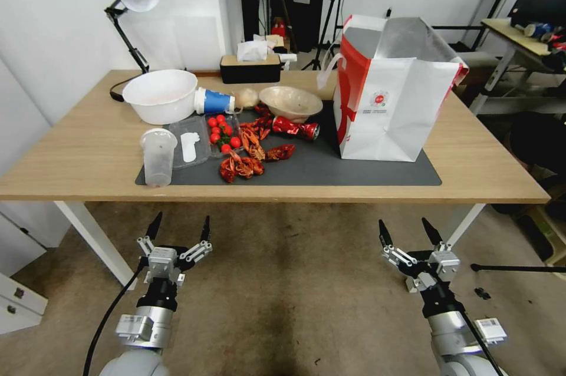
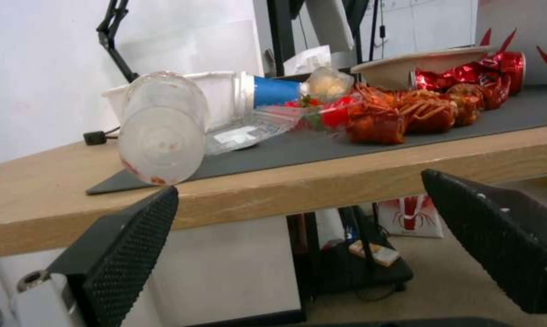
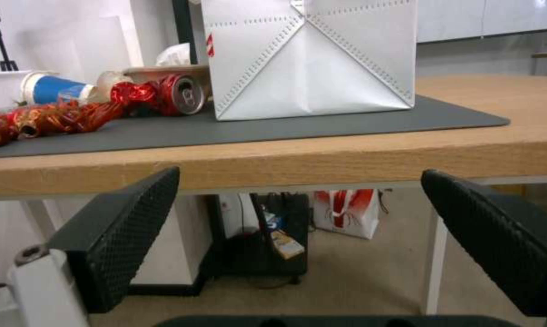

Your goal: Pick up the food delivery bag from the floor and place it on the table.

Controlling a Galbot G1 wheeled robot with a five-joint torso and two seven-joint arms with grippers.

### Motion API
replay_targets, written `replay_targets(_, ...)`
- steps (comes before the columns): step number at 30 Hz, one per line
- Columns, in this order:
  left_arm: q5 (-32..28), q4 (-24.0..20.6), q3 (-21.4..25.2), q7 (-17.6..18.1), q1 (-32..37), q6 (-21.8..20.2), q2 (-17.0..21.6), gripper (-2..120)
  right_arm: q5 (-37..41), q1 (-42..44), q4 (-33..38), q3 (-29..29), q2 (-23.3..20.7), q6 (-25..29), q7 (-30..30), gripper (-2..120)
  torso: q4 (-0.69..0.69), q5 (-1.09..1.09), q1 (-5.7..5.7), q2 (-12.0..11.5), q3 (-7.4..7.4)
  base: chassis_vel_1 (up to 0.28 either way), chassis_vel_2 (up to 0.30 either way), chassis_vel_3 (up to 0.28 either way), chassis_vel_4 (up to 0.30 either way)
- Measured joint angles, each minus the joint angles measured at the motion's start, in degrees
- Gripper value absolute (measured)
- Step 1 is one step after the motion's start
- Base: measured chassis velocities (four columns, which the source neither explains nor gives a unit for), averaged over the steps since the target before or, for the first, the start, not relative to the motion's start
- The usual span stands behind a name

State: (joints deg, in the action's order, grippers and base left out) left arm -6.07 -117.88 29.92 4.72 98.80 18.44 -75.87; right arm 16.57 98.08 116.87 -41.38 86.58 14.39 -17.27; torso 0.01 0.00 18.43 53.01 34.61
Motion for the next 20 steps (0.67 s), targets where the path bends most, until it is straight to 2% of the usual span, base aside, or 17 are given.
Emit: replay_targets(20,0.09,0.0,0.03,-0.01,0.0,0.0,0.0,100,0.13,-0.1,0.12,0.03,-0.13,-0.16,0.19,100,0.0,0.0,0.0,0.0,0.0,0.0,0.0,0.0,0.0)
